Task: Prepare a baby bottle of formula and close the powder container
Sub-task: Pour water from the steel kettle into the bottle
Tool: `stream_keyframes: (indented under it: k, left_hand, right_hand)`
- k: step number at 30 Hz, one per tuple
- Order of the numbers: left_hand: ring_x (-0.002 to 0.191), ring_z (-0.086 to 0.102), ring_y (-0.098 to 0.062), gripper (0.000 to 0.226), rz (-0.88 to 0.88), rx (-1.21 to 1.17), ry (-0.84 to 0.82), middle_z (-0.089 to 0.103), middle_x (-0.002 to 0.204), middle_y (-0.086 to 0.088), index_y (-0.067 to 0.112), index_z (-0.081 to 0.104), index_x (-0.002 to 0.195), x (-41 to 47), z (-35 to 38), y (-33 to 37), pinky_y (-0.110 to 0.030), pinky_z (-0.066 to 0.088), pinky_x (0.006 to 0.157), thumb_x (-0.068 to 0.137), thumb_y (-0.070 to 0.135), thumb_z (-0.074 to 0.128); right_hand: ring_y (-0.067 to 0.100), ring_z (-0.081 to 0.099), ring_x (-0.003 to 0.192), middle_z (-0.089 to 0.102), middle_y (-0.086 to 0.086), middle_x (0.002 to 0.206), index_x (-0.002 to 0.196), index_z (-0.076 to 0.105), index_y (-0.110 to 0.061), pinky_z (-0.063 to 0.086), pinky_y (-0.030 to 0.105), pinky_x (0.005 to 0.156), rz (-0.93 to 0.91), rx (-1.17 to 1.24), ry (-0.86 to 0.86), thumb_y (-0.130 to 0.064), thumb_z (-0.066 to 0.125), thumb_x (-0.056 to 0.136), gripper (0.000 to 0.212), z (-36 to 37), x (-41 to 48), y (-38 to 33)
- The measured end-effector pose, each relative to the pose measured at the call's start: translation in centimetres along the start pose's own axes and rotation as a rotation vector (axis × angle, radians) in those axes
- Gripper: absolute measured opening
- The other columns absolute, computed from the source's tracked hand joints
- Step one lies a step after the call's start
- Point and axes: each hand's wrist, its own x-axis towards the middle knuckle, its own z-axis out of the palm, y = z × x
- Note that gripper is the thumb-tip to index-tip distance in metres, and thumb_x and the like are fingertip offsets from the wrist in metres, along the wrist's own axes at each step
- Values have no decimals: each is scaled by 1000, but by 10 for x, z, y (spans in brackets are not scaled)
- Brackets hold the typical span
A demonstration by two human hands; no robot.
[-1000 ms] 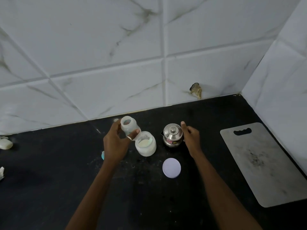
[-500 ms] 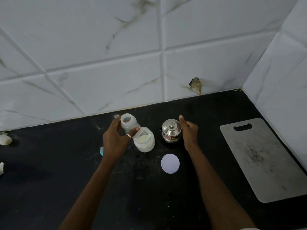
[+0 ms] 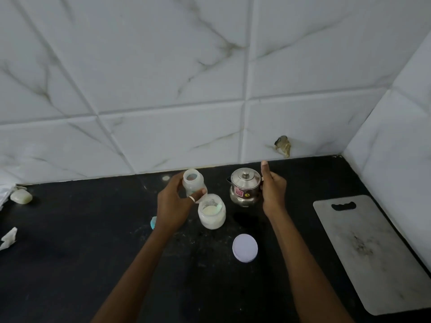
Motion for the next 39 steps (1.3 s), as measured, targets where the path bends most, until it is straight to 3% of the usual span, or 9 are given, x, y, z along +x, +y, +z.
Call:
stream_keyframes:
  k: [4, 9, 12, 16, 21, 26, 31, 34, 39]
  left_hand:
    - [101, 60, 20, 60, 34, -1, 24, 66, 107, 30, 34, 62, 126, 15, -13, 19, -1, 45, 79, 74, 38, 92]
    - [103, 64, 3, 65, 124, 5, 48, 69, 115, 18, 25, 63, 132, 45, -41, 58, 4, 41, 79, 75, 43, 90]
    - [99, 62, 5, 71, 168, 16, 85, 68, 114, 17, 23, 63, 135, 65, -66, 87, 5, 39, 78, 74, 47, 90]
    - [103, 64, 0, 69, 214, 7, 112, 70, 113, 16, 27, 64, 133, 82, -94, 121, 2, 41, 73, 73, 49, 90]
    - [98, 63, -7, 70, 244, -8, 148, 68, 110, 12, 21, 64, 133, 93, -118, 152, -4, 39, 74, 72, 45, 92]
    - [97, 63, -9, 72, 252, 0, 177, 64, 104, 15, 19, 65, 134, 96, -134, 166, -5, 38, 72, 72, 45, 92]
    - [101, 63, -11, 79, 254, 5, 181, 66, 114, 9, 19, 63, 138, 95, -142, 173, -20, 43, 85, 71, 47, 92]
    - [104, 65, -13, 80, 251, -1, 172, 70, 124, 2, 20, 62, 139, 93, -144, 174, -23, 46, 87, 70, 48, 92]
    - [106, 66, -15, 79, 247, -11, 157, 71, 126, 0, 20, 63, 139, 89, -148, 173, -26, 51, 90, 71, 47, 92]
  right_hand:
    - [6, 39, 49, 41, -7, 50, 51, 43, -24, 38, 19, 47, -83, 38, -38, -62, 79, 77, 58, 24, -11, -58]
    - [20, 48, 64, 52, 11, 68, 68, 56, -9, 43, 30, 58, -182, 29, -141, -60, 83, 67, 58, 62, -26, -142]
    - [19, 48, 62, 51, 9, 65, 54, 50, -18, 42, 30, 58, -252, 31, -181, -56, 86, 64, 53, 87, -37, -195]
    - [18, 49, 60, 47, -3, 52, 41, 41, -22, 43, 33, 61, -361, 14, -192, -50, 86, 62, 56, 114, -52, -260]
    - [20, 38, 63, 35, -2, 54, 41, 33, -20, 34, 36, 63, -476, -82, -207, -43, 82, 68, 61, 137, -74, -321]
    - [16, 38, 52, 37, -8, 48, 46, 34, -21, 35, 31, 57, -569, -199, -198, -38, 79, 73, 55, 152, -89, -351]
    - [5, 39, 38, 40, -14, 39, 46, 39, -20, 37, 27, 54, -615, -315, -170, -35, 78, 75, 50, 163, -95, -359]
    - [12, 44, 48, 43, -12, 43, 52, 42, -17, 40, 29, 57, -660, -393, -160, -35, 77, 74, 45, 167, -97, -363]
    - [19, 46, 59, 47, 5, 61, 64, 55, -13, 40, 34, 61, -721, -485, -167, -32, 75, 71, 29, 175, -103, -371]
